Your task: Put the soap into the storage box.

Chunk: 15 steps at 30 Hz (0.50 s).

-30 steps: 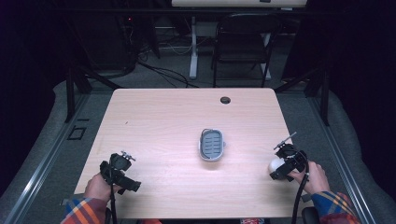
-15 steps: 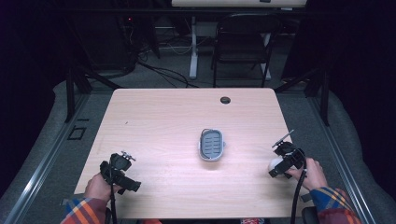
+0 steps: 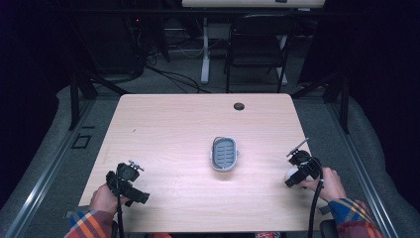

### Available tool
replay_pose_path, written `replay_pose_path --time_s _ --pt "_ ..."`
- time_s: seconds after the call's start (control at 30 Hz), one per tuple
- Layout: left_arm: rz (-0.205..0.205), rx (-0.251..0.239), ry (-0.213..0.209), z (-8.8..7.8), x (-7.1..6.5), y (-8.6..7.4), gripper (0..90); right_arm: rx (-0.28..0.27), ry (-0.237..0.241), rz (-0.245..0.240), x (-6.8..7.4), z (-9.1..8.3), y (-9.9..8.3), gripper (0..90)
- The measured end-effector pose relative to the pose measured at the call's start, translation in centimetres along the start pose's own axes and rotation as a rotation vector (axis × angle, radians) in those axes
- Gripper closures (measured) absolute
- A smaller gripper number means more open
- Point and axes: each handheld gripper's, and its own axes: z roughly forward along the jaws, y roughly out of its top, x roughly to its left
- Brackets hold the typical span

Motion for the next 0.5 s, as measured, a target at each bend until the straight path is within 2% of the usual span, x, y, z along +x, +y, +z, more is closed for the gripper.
replay_pose_path --time_s 0.17,0.23,0.3,0.4,0.5 --pt "0.0 -0.001 0.002 -0.01 -0.01 0.0 0.0 0.018 0.0 -0.009 0.04 0.09 0.09 22.2" --pt "0.0 -0.001 0.001 0.0 -0.01 0.0 0.0 -0.025 0.008 0.023 0.29 0.42 -0.07 22.3" --pt "0.0 0.0 0.001 -0.01 -0.02 0.0 0.0 0.04 -0.007 -0.029 0.03 -0.03 0.2 22.4" --pt "-0.002 0.0 0.001 -0.03 -0.06 -0.01 0.0 0.024 -0.006 -0.008 0.18 0.13 0.16 22.7" --pt "-0.002 0.0 0.001 -0.03 -0.07 -0.01 0.0 0.034 -0.011 -0.016 0.17 0.08 0.24 22.8"
